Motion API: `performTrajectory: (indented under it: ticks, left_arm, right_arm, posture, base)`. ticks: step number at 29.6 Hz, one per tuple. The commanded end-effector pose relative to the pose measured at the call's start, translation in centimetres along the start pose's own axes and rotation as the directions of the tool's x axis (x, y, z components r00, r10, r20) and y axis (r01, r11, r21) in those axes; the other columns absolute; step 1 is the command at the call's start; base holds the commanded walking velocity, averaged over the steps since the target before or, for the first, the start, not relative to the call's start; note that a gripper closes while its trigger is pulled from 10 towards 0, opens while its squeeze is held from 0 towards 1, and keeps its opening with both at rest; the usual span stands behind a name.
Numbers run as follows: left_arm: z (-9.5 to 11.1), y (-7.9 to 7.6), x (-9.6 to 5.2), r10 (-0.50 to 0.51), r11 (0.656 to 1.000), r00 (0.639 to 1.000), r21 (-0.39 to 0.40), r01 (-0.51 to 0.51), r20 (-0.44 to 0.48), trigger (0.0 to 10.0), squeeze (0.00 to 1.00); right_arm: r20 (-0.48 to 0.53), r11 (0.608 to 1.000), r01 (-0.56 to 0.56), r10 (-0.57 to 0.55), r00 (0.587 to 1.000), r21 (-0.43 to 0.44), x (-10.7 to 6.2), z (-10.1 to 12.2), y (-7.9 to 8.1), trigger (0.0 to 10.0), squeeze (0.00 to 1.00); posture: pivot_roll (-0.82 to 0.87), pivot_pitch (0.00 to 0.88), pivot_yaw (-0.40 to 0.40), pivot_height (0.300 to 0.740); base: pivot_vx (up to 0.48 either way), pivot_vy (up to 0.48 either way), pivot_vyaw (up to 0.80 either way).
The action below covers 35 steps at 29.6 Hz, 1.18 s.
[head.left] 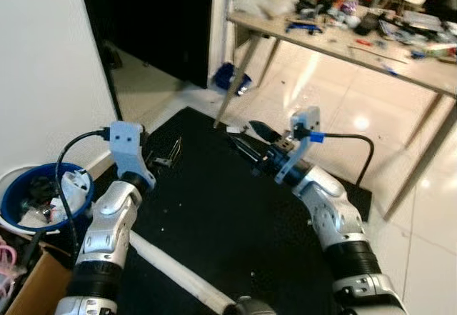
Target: Picking trash to rubbish bin
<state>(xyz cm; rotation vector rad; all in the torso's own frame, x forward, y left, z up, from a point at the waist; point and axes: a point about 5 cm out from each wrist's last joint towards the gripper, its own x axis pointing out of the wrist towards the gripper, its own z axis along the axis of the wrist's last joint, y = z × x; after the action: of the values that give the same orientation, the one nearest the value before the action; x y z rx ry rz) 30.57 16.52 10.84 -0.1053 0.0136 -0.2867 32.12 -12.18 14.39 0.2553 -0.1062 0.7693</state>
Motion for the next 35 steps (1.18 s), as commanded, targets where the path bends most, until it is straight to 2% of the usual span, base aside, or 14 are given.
performTrajectory:
  ticks: [1, 26, 29, 35]
  left_arm:
    - [-0.02, -0.44, 0.19, -0.016, 1.000, 1.000, 0.004, 0.016, 0.001, 10.0, 0.00]
    - [0.06, -0.64, 0.39, -0.037, 0.999, 0.999, 0.010, 0.037, 0.005, 10.0, 0.00]
    - [0.16, -0.78, 0.44, -0.062, 0.998, 0.998, 0.016, 0.062, 0.012, 10.0, 0.00]
    - [0.12, -0.89, 0.45, -0.075, 0.997, 0.997, 0.024, 0.074, 0.011, 10.0, 0.00]
  right_arm:
    - [0.014, 0.999, 0.032, -0.032, 0.999, 0.023, -0.29, 0.23, -0.60, 10.0, 0.00]
    - [0.025, 0.998, 0.039, -0.040, 0.999, 0.045, -0.34, 0.38, -0.70, 10.0, 0.00]
    - [0.029, 0.998, 0.041, -0.042, 0.999, 0.045, -0.34, 0.41, -0.70, 10.0, 0.00]
    - [0.029, 0.998, 0.043, -0.044, 0.999, 0.038, -0.39, 0.39, -0.73, 10.0, 0.00]
  posture:
    - [0.01, 0.000, -0.008, 0.740]
    - [0.00, 0.000, -0.010, 0.740]
    - [0.00, 0.000, -0.010, 0.740]
    - [0.00, 0.000, -0.012, 0.740]
  base:
    - [0.000, 0.000, -0.80]
    - [0.000, 0.000, -0.80]
    - [0.000, 0.000, -0.16]
    - [0.348, 0.000, 0.00]
